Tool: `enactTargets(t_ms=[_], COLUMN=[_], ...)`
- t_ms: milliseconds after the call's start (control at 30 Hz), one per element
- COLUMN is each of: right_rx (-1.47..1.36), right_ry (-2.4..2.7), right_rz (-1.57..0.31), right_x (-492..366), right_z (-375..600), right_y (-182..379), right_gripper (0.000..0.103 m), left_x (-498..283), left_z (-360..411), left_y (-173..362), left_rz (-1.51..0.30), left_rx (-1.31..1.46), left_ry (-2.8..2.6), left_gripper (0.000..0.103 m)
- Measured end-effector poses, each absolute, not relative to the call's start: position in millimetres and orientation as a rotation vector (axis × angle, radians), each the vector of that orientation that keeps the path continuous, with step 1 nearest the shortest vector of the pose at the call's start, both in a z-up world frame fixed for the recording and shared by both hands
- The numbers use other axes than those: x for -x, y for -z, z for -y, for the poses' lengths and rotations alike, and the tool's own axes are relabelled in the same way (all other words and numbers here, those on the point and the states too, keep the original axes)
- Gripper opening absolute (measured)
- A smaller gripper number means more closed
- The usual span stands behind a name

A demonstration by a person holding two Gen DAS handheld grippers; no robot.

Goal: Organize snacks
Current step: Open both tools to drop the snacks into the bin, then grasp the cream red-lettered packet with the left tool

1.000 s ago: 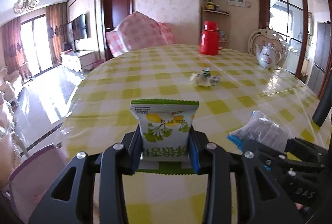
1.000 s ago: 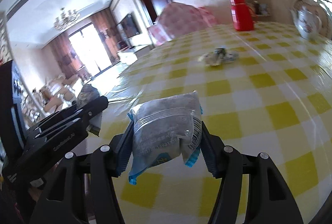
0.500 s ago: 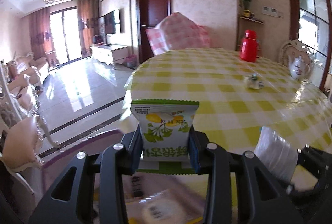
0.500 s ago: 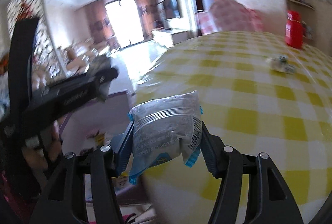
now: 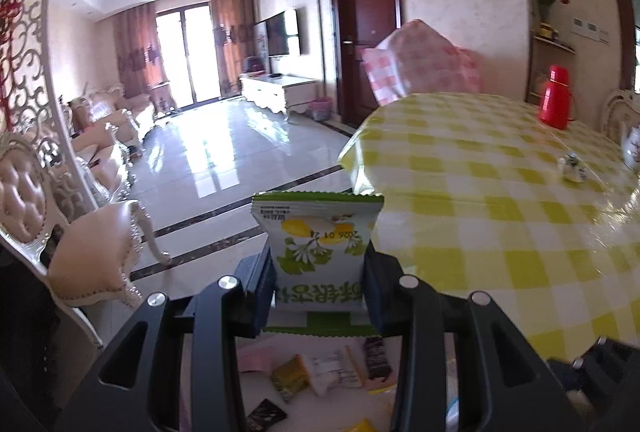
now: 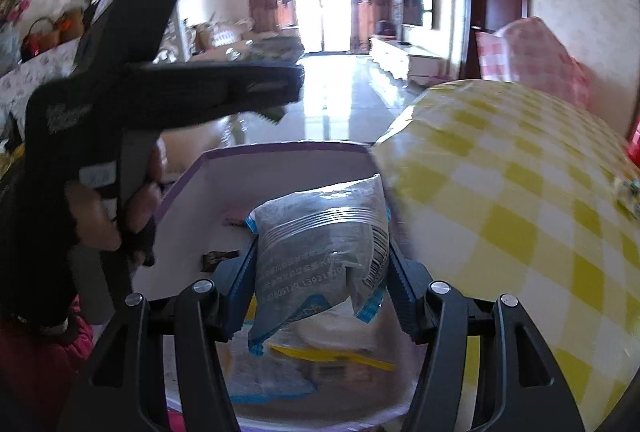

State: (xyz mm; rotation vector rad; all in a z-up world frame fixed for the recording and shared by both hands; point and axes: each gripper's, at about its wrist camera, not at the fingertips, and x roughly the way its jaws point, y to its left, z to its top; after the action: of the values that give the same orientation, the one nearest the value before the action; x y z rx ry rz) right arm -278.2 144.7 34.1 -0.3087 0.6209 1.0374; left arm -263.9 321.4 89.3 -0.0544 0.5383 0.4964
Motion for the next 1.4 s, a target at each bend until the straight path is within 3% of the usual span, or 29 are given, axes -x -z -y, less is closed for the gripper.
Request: enactTargets(t_ms=[33, 133, 167, 333, 600, 800, 1000, 1400], right_rx=[0.322, 0.321, 0.317, 0.224, -0.061, -0.275, -0.401, -0.403], right_ry=[-1.062, -1.099, -1.094, -0.969, -0.619, -0.391, -0.230, -0.223], right_rz=[-0.629, -0.622, -0.613, -0.566, -0.600, -0.693, -0.773, -0.816], right_x=[282, 286, 286, 261, 178, 112, 34, -40], right_z=[-150, -153, -151, -114, 18, 121, 206, 239], right_y=[-32, -31, -33, -46, -57, -46, -25, -8], right_gripper=[0.060, 0.071, 0.075, 0.088, 0.088, 0.088, 0.088, 0.088], left_x=[266, 271, 273, 271, 224, 148, 54, -136], left_z=[-326, -333, -333, -322, -259, -177, -95, -5], left_y=[-90, -92, -94, -95, -78, -63, -63, -33], left_rz=[-0.539, -0.526, -0.510, -0.495, -0.638, -0.795, -0.759, -0.788], left_rx=[0.058, 0.067, 0.064, 0.068, 0.201, 0.275, 0.205, -0.051], left_ry=[-0.513, -0.581, -0.601, -0.596, -0.307, -0.068, -0.029, 0.000], left_gripper=[0.043, 0.097, 0.100, 0.101, 0.101, 0.101, 0.101, 0.101])
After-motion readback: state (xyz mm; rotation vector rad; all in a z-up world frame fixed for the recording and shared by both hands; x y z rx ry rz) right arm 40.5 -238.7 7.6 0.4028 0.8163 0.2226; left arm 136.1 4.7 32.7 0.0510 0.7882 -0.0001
